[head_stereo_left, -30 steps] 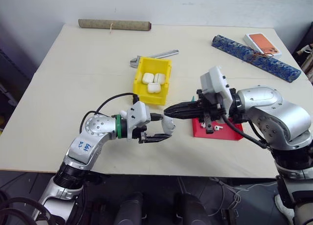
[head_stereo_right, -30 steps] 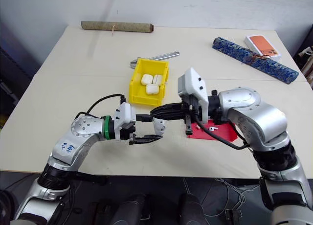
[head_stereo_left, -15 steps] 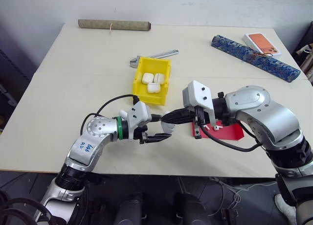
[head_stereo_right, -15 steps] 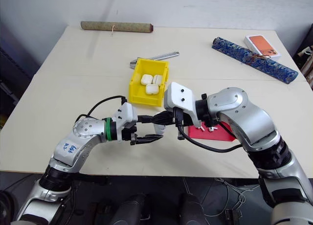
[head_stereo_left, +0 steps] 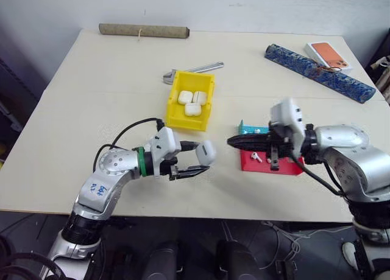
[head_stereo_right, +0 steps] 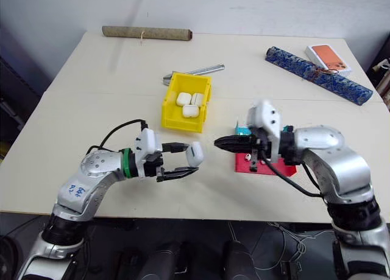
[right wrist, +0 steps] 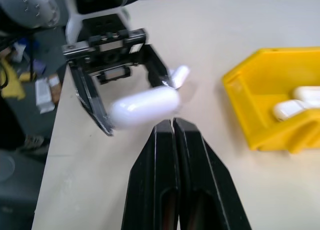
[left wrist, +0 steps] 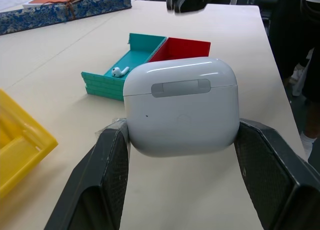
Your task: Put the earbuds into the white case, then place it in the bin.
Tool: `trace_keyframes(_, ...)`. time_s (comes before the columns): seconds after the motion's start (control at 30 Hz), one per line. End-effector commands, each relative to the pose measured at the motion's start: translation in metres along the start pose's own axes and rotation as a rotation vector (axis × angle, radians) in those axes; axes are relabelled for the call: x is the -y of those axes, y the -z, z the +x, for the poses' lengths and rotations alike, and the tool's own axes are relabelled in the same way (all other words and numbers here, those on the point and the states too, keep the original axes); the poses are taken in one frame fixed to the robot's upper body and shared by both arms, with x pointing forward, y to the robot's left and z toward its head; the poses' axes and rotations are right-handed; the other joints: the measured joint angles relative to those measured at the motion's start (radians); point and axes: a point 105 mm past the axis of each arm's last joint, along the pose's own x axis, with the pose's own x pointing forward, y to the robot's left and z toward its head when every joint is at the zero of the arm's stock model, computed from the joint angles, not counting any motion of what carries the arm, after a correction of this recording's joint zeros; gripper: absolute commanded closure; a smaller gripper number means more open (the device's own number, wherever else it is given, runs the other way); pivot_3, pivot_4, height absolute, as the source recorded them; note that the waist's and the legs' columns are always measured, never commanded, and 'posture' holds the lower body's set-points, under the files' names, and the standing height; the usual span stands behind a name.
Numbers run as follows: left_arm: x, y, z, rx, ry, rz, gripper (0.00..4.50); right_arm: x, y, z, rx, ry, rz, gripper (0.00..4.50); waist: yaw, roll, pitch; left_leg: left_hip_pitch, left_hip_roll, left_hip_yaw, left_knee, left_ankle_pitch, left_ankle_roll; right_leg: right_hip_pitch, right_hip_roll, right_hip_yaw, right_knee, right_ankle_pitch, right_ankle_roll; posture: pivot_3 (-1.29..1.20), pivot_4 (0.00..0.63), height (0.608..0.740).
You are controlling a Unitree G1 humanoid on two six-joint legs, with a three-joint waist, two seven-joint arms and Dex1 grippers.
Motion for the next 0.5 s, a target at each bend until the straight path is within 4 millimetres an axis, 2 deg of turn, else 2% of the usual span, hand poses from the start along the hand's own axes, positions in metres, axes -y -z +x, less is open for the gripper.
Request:
trace_keyframes(0.03,0.002,-0.016,-0.018,0.071,0.003,0.012,1.76,0.009,-0.003,-0.042,0.106,0.179,-0.033,3.87,0.004,0.0,0.0,0.0,0.0,0.0,0.0,0.0,0.0,0.0,0.0,0.0,0.0,0.0,0.0,0.0,0.15,0.74)
trace_keyframes(0.1,0.007,-0.024,-0.032,0.137,0.058,-0.028,1.76,0.01,-0.001,-0.061,0.143,0.302,-0.103,3.22,0.008,0.0,0.0,0.0,0.0,-0.001,0.0,0.0,0.0,0.0,0.0,0.0,-0.001,0.0,0.0,0.0,0.15,0.74)
trace_keyframes(0.2,0.008,-0.042,-0.06,0.307,0.116,-0.091,1.76,0.009,-0.003,-0.077,0.185,0.449,-0.184,2.12,0.002,0.0,0.0,0.0,0.0,0.001,0.0,0.0,0.0,0.0,0.0,0.001,0.0,0.0,0.0,0.0,0.15,0.74)
trace_keyframes(0.23,-0.001,-0.042,-0.071,0.324,0.07,-0.111,1.76,0.008,0.001,-0.083,0.168,0.488,-0.232,1.79,0.0,0.0,0.0,0.001,0.0,0.001,0.0,0.0,0.0,0.0,0.0,0.002,0.0,0.0,0.0,0.0,0.15,0.74)
trace_keyframes(0.3,-0.017,-0.043,-0.084,0.334,-0.005,-0.096,1.76,-0.002,0.005,-0.087,0.166,0.459,-0.279,1.1,0.0,0.0,0.0,0.002,0.001,0.001,-0.001,0.0,-0.001,0.0,0.001,0.002,0.001,0.0,0.0,0.0,0.15,0.74)
trace_keyframes(0.4,-0.048,-0.043,-0.079,0.262,-0.106,-0.053,1.76,-0.004,0.006,-0.1,0.201,0.513,-0.259,0.06,0.007,0.0,0.0,0.003,0.001,0.001,-0.001,0.001,-0.003,0.0,0.009,0.003,0.001,0.0,0.0,0.0,0.15,0.74)
trace_keyframes(0.5,-0.097,-0.04,-0.049,0.187,-0.304,-0.017,1.76,-0.017,0.022,-0.1,0.151,0.481,-0.241,0.06,0.026,-0.001,-0.001,0.003,-0.001,0.0,-0.001,0.002,-0.001,0.001,0.009,0.005,0.002,0.0,0.001,0.0,0.15,0.74)
